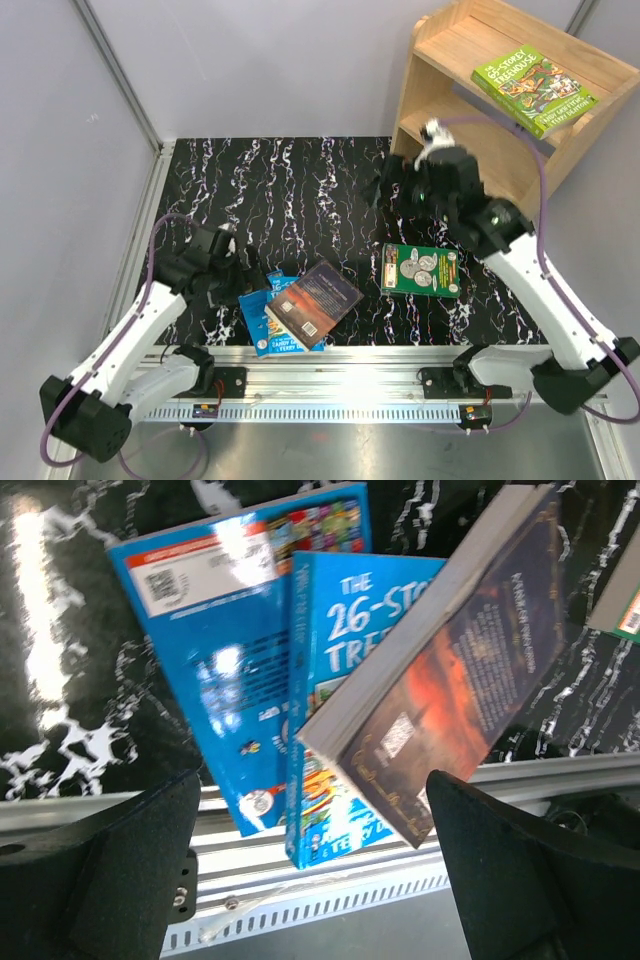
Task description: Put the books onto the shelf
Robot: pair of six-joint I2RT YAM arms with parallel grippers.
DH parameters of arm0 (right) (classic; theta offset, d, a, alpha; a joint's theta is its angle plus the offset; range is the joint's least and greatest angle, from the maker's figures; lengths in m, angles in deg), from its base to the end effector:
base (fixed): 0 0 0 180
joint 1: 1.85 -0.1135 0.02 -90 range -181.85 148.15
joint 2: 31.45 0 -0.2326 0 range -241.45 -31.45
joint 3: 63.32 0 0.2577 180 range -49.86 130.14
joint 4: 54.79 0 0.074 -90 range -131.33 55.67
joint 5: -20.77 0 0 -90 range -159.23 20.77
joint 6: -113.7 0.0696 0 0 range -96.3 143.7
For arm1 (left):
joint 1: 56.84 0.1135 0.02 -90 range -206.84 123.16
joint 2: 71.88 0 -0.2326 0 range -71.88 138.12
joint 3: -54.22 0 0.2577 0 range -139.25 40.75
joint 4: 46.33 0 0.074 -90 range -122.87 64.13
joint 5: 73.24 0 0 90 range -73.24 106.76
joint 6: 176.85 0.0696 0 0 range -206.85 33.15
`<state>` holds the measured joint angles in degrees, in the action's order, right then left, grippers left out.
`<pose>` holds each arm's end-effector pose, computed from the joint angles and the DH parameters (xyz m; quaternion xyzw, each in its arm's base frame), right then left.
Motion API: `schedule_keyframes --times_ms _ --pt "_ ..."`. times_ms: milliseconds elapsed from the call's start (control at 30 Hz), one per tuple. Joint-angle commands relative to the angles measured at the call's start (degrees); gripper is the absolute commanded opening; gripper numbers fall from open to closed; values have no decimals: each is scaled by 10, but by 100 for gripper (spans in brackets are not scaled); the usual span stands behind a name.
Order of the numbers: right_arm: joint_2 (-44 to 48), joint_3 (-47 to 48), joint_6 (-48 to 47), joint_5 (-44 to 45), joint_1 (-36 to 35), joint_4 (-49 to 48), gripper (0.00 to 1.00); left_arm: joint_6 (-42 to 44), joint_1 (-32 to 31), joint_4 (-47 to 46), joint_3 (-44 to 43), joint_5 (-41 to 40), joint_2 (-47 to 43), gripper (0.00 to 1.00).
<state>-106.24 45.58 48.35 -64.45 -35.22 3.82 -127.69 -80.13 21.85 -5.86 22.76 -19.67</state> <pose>0.2561 0.1617 0.4230 -0.0414 0.8396 0.2315 0.4897 0.1842 -0.0872 0.2082 -0.1340 0.9560 -0.1787 0.1900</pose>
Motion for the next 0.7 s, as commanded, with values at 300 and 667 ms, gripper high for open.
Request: schedule_keyframes --times_ms 300,667 --pt "115 -510 488 -255 1 -313 100 52 -3 -123 -96 96 153 99" --pt "92 -689 664 -242 -46 -475 100 69 -9 -157 -149 119 283 99"
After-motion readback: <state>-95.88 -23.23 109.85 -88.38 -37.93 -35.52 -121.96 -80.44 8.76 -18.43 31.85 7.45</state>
